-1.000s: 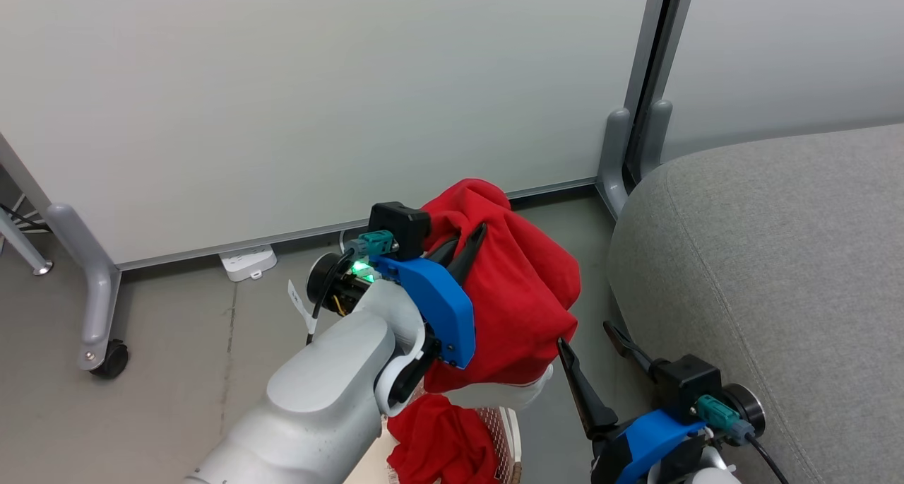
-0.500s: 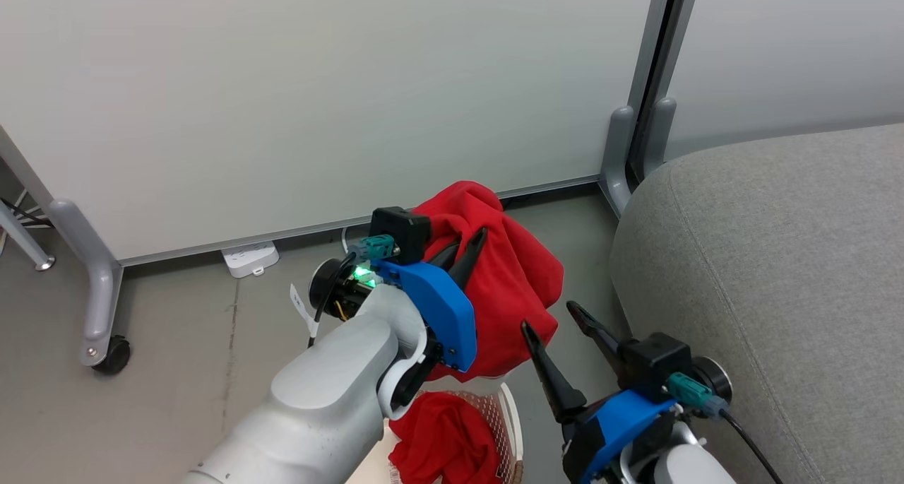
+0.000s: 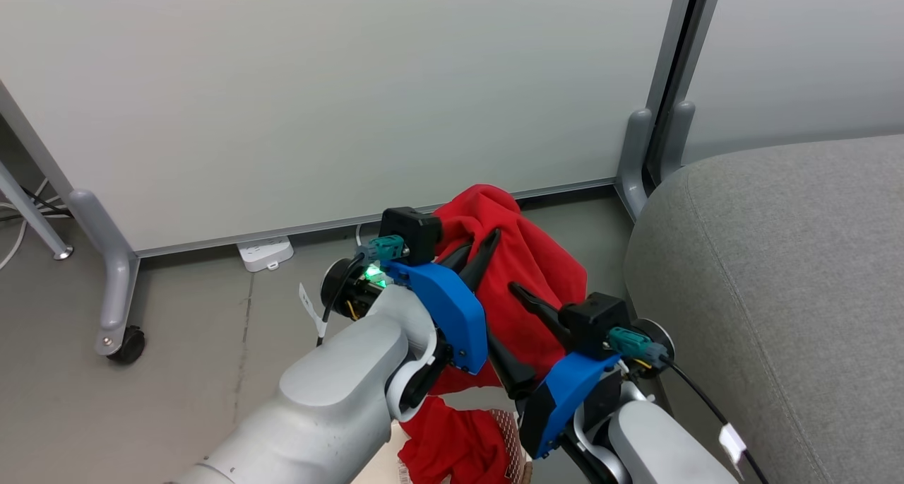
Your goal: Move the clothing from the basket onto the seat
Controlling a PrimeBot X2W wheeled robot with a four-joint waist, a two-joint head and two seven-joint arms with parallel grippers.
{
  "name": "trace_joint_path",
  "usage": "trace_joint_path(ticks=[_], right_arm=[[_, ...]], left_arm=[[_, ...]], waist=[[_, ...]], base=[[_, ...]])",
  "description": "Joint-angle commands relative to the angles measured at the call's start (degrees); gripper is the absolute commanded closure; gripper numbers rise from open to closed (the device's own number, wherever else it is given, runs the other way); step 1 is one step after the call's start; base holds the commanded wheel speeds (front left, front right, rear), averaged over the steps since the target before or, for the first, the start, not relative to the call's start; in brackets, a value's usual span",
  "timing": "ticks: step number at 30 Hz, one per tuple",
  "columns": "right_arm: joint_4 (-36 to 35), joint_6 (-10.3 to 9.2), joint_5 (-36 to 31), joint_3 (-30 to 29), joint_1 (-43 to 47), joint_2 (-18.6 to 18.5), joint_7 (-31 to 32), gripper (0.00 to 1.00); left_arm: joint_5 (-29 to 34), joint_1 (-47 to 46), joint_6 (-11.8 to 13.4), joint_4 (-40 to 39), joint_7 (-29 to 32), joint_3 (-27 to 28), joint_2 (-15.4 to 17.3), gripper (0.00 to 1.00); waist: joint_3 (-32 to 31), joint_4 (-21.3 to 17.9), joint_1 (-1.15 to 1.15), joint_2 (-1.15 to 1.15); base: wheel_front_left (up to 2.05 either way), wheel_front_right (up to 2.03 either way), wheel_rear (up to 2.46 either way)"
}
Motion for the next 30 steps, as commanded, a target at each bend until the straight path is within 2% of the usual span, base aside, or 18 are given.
trace_joint_path(ticks=[1, 6, 19, 20, 21, 22, 23, 30], right_arm=[[0.9, -0.04, 0.0, 0.6, -1.4, -0.2, -0.5, 0.00], [5.8, -0.04, -0.7, 2.2, -4.7, -0.2, -1.2, 0.00], [16.2, -0.04, -3.5, 1.9, -8.9, -0.2, -1.9, 0.00], [16.7, -0.04, -3.5, 1.8, -9.0, -0.1, -2.1, 0.02], [17.3, -0.03, -3.4, 1.8, -9.1, -0.2, -2.3, 0.47], [17.7, -0.04, -3.4, 1.7, -9.3, -0.2, -2.5, 0.79], [17.9, -0.04, -3.3, 1.7, -9.5, -0.2, -2.6, 1.00], [18.7, -0.04, -2.9, 2.0, -9.8, -0.2, -3.1, 1.00]], left_arm=[[-0.4, -0.9, 0.4, -0.2, -0.5, -0.5, 0.1, 1.00], [-2.0, -1.1, 0.6, -0.8, -1.0, -1.8, 0.1, 1.00], [-5.9, -2.3, 0.9, -3.3, -1.7, -4.8, 0.1, 1.00], [-6.0, -2.4, 0.9, -3.3, -1.8, -5.0, 0.1, 1.00], [-6.2, -2.4, 0.8, -3.3, -1.9, -5.2, 0.1, 1.00], [-6.3, -2.4, 0.8, -3.2, -2.0, -5.4, 0.1, 1.00], [-6.4, -2.4, 0.9, -3.2, -2.1, -5.6, 0.1, 1.00], [-7.2, -3.0, 0.7, -2.6, -2.5, -6.2, 0.1, 1.00]], waist=[[-0.1, 0.1, -0.01, 0.00], [-0.3, 0.5, -0.01, 0.00], [0.3, 1.4, -0.01, 0.00], [0.3, 1.5, -0.01, 0.00], [0.3, 1.5, -0.01, 0.00], [0.3, 1.5, -0.01, 0.00], [0.3, 1.4, -0.01, 0.00], [0.0, 0.9, -0.01, 0.00]], base=[[0.00, 0.00, 0.00], [0.00, 0.00, 0.00], [0.00, 0.00, 0.00], [0.00, 0.00, 0.00], [0.00, 0.00, 0.00], [0.00, 0.00, 0.00], [0.00, 0.00, 0.00], [0.00, 0.00, 0.00]])
